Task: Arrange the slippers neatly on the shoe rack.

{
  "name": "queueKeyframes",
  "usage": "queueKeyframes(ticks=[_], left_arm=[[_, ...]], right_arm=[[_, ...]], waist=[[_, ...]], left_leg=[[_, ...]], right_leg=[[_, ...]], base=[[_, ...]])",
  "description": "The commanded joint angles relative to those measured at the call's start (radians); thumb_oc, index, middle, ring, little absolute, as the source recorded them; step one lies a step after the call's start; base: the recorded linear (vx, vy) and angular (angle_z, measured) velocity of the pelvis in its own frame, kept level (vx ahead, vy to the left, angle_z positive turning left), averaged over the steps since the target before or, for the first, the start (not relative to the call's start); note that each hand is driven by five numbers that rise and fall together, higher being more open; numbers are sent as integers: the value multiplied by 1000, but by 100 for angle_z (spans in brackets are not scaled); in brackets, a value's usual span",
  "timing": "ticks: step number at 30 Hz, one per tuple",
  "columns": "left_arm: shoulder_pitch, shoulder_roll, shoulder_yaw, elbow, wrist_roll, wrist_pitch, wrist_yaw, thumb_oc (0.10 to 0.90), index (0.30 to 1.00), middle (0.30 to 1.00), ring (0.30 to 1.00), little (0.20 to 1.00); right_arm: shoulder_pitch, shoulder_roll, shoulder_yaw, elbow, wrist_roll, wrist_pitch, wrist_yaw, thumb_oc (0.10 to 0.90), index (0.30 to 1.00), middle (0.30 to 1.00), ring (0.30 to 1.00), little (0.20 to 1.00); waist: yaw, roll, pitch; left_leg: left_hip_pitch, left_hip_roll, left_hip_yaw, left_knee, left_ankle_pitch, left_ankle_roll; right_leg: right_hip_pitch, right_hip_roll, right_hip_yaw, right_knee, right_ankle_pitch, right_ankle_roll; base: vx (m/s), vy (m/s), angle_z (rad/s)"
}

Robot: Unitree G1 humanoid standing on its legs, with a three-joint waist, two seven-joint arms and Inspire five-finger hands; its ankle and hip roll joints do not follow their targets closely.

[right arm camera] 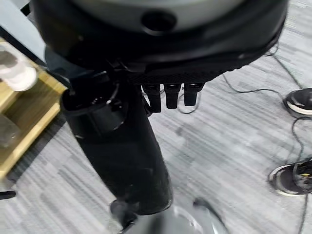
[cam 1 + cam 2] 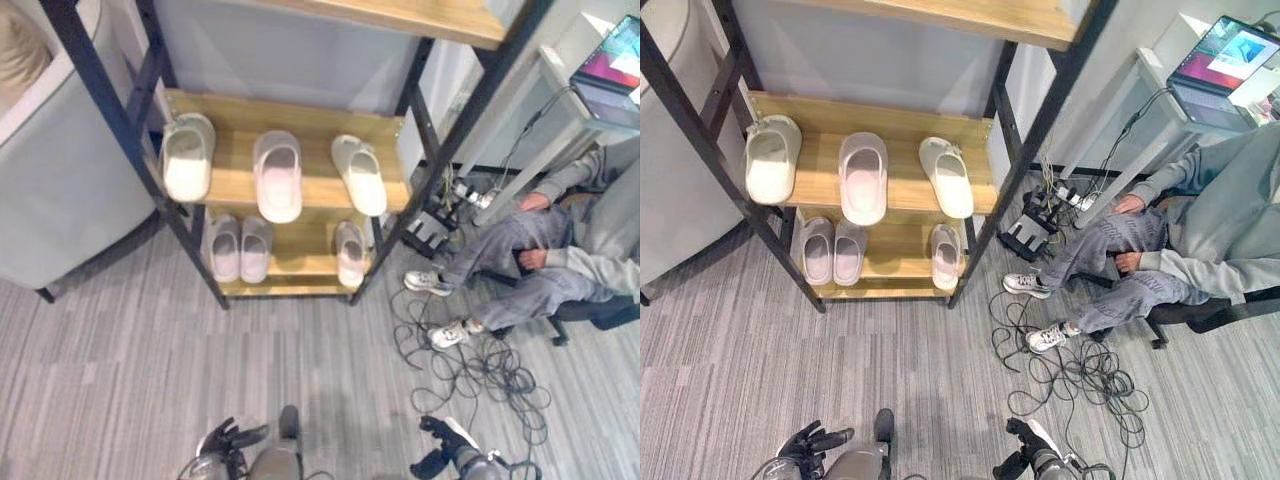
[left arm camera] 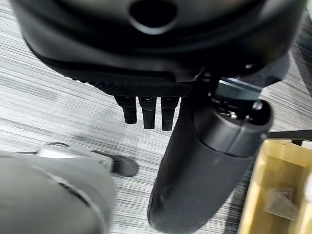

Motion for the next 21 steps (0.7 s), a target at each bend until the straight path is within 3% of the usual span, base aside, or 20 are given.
queueKeyframes(ticks=[1, 3, 8, 13, 18, 21], left_arm=[[51, 7, -11, -30, 5, -18, 16, 800, 900, 900, 900, 900], [44, 14, -17, -26, 14, -19, 12, 800, 900, 900, 900, 900], [34, 1, -32, 1, 31, -19, 8, 800, 900, 900, 900, 900], [47, 1, -32, 10, 71, -14, 6, 800, 900, 900, 900, 900], [74, 8, -14, 35, 104, -10, 12, 800, 900, 900, 900, 900], [80, -3, -11, 17, 84, -14, 3, 800, 900, 900, 900, 900]], right_arm=[[19, -45, 1, -27, -48, -2, -12, 800, 900, 900, 900, 900], [28, -42, 15, -40, -58, -1, -10, 800, 900, 900, 900, 900], [33, -35, 22, -21, -63, 5, -13, 800, 900, 900, 900, 900], [26, -45, 30, -1, -97, 6, -25, 800, 900, 900, 900, 900], [9, -97, 8, -139, -108, -8, -40, 800, 900, 900, 900, 900], [16, -117, 7, -170, -127, -12, -31, 800, 900, 900, 900, 900]], waist=[[4, 21, -18], [-26, 30, -5], [-65, 26, 6], [-60, 23, -9], [-54, 35, -33], [-60, 44, -56]], left_leg=[[-35, 72, -19, 147, -129, -114], [1, 60, -37, 142, -149, -108], [31, 31, -72, 163, -188, -107], [40, 19, -80, 163, -200, -109], [65, 40, -52, 134, -198, -121], [82, 37, -65, 122, -194, -132]], right_leg=[[-59, -35, 8, -4, 139, 16], [-115, -15, 25, -32, 120, -8], [-140, 17, 84, -181, 93, -8], [-108, 16, 90, -270, 102, -7], [-102, 0, 87, -298, 137, 2], [-65, 16, 113, -340, 102, -12]], base=[[181, 131, -8], [241, 136, 22], [150, 24, 42], [85, -42, 35], [63, -120, -21], [140, -240, -30]])
